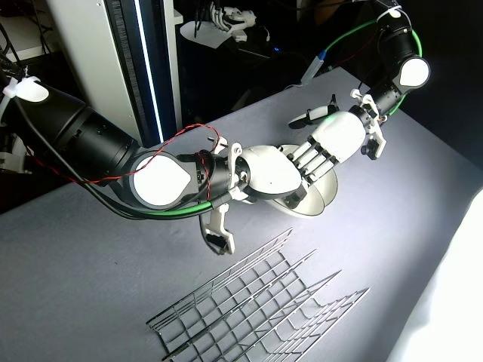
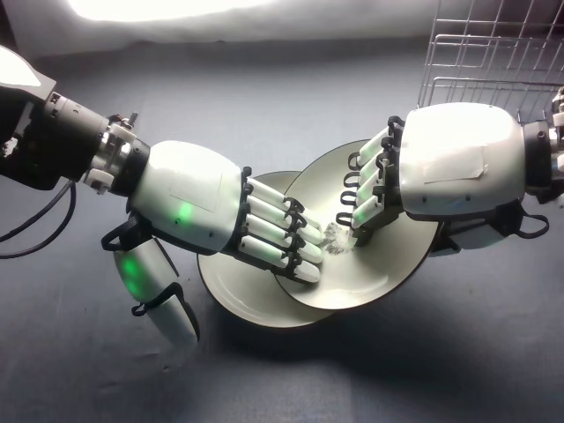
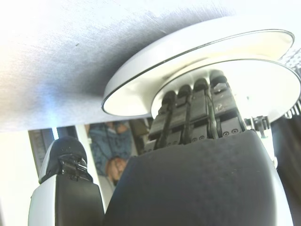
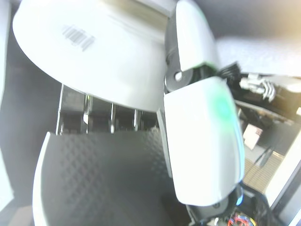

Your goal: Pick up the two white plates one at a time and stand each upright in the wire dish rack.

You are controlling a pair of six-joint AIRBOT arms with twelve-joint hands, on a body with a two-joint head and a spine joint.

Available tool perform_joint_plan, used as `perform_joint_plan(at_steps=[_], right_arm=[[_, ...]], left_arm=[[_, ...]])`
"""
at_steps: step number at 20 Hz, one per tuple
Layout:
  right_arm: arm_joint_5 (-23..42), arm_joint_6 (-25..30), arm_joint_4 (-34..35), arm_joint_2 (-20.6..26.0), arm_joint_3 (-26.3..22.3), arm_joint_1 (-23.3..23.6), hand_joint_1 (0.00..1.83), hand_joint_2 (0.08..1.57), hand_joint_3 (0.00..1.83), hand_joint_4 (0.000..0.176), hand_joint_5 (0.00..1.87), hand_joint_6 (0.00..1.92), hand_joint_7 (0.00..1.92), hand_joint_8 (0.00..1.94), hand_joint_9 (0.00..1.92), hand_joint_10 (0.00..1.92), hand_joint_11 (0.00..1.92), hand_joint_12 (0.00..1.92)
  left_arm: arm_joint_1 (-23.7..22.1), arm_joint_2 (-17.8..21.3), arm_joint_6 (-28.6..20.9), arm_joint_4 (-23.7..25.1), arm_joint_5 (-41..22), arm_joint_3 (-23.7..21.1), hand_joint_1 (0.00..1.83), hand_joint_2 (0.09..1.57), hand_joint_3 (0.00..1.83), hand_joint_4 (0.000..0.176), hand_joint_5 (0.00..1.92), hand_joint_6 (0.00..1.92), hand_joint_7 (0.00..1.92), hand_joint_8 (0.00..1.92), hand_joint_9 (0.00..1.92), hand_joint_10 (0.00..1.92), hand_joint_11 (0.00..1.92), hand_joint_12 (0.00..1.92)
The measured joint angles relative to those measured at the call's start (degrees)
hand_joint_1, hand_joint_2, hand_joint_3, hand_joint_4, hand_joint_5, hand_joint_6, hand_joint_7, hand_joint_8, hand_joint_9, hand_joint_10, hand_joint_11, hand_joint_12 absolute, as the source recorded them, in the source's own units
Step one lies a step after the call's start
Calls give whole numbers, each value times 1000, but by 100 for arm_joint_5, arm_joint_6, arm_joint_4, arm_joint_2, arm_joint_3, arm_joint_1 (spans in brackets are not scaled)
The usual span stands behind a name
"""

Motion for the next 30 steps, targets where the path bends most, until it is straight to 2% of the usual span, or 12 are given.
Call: perform_joint_plan(at_steps=[3, 5, 10, 13, 16, 20, 24, 28, 30], right_arm=[[46, -4, 2, 0, 0, -4, 1391, 1050, 0, 0, 1022, 861, 1146, 586, 1101, 958, 904, 1056], [68, -2, 9, 0, 0, -4, 1389, 1059, 1, 0, 1006, 876, 1115, 651, 1074, 1009, 865, 1123], [116, -2, 109, 81, -83, -7, 1387, 1068, 0, 0, 975, 930, 1105, 656, 1061, 1028, 865, 1070], [149, 2, 326, 155, -181, 2, 1391, 1060, 0, 0, 1006, 854, 1116, 655, 1071, 1023, 873, 1033], [138, 9, 505, 328, -415, 98, 1392, 1055, 0, 0, 1017, 810, 1135, 629, 1081, 1023, 878, 1062], [7, 22, 883, 612, -846, 240, 1388, 1069, 1, 0, 981, 906, 1098, 700, 1048, 1042, 858, 1061], [-90, 37, 1139, 905, -1130, 389, 1392, 1054, 0, 0, 1011, 858, 1131, 626, 1093, 984, 895, 1022], [-170, 103, 1620, 1182, -1403, 664, 1388, 1073, 1, 0, 934, 980, 1086, 729, 1065, 1005, 866, 1041], [-173, 144, 1720, 1233, -1473, 748, 1388, 1073, 1, 0, 934, 980, 1086, 729, 1065, 1005, 866, 1041]], left_arm=[[-2, 48, -111, -74, 17, -33, 0, 1019, 0, 0, 19, 1, 3, 0, 0, 0, 0, 0], [-2, 223, -144, -105, 122, -225, 0, 1020, 0, 0, 35, 7, 11, 4, 0, 0, 0, 0], [-138, 1034, -319, -407, 271, -804, 0, 1021, 0, 0, 36, 6, 18, 6, 0, 0, 0, 0], [-378, 1392, -361, -481, 299, -1104, 0, 1017, 0, 0, 22, 2, 6, 0, 0, 0, 0, 0], [-706, 1650, -448, -498, 251, -1220, 0, 1001, 0, 0, 19, 1, 7, 1, 0, 0, 0, 0], [-1128, 1976, -710, -496, 256, -1222, 0, 1023, 3, 0, 35, 8, 19, 7, 0, 0, 0, 0], [-1189, 2168, -914, -483, 321, -1318, 0, 1022, 2, 0, 29, 4, 8, 1, 0, 0, 0, 0], [-1189, 2566, -918, -667, 396, -1628, 0, 1008, 0, 0, 28, 2, 3, 1, 0, 0, 0, 0], [-1189, 2566, -909, -734, 446, -1628, 0, 1008, 0, 0, 28, 2, 3, 1, 0, 0, 0, 0]])
